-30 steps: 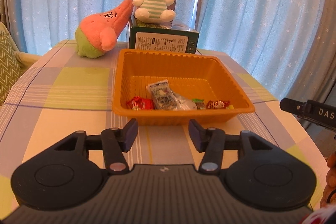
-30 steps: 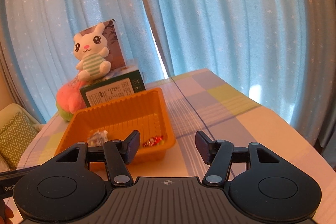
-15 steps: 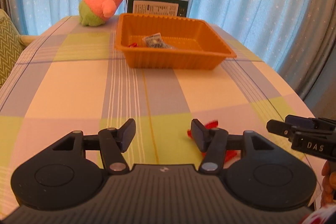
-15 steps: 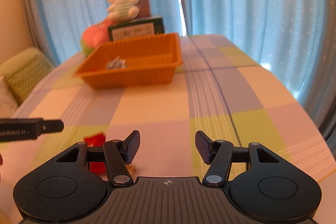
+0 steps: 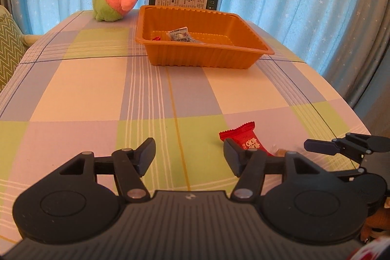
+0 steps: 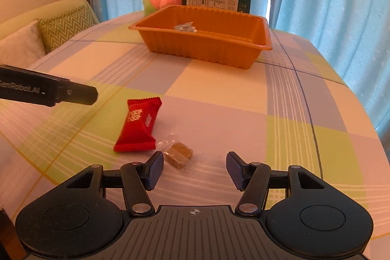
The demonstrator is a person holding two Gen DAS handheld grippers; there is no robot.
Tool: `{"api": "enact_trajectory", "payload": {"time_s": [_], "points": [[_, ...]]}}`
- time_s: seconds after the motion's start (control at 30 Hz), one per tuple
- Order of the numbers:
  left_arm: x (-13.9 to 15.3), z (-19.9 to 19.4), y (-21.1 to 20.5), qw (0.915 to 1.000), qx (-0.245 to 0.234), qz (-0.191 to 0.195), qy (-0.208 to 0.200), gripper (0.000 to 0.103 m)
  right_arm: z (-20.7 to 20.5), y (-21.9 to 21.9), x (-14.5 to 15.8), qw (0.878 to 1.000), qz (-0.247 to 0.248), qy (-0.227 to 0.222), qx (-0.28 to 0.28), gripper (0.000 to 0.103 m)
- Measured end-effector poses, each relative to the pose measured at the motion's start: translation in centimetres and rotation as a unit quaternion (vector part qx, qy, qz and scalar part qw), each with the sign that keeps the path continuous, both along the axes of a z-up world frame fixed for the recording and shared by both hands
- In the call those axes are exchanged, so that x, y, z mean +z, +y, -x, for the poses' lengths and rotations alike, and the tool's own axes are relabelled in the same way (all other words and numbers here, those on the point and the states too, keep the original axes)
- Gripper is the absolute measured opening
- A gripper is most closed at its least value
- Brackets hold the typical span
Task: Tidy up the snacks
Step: 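Move both open tools back from the tray toward the remaining red packet and clear candy, then grasp the red printed packet with the left tool while the right tool grasps the clear-wrapped brown candy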
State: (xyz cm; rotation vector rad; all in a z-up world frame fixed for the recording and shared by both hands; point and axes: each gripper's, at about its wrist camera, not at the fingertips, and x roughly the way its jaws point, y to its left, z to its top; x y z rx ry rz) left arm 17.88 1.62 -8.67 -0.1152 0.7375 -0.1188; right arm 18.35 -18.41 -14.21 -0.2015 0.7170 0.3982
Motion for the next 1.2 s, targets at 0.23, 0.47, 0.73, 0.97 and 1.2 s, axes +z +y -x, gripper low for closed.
{"api": "enact_trajectory", "payload": {"time_s": [0.23,0.47,0.73,0.97,1.2], "points": [[-0.6,-0.4,0.1,1.0000,0.001,0.004,0.006,0.058,-1.6,0.2,-0.1,1.000,-0.028,0.006,-0.010,0.046],[-0.9,-0.5,-0.3,0.9999,-0.005,0.006,0.011,0.058,-1.2,1.0,0.2,1.000,-0.024,0.009,-0.006,0.021],[-0.8,-0.7,-2.2,0.9993,-0.031,0.022,0.007,0.058,-1.7,-1.2,1.5,0.995,-0.054,-0.005,-0.080,0.021],[-1.3,-1.9,-4.4,0.9982,-0.046,0.034,0.017,0.054,-2.2,-2.7,1.8,0.991,-0.069,0.000,-0.119,0.021],[-2.0,-3.4,-5.5,0.9974,-0.045,0.046,0.032,0.043,-2.3,-3.0,1.9,0.989,-0.080,0.005,-0.124,0.021]]}}
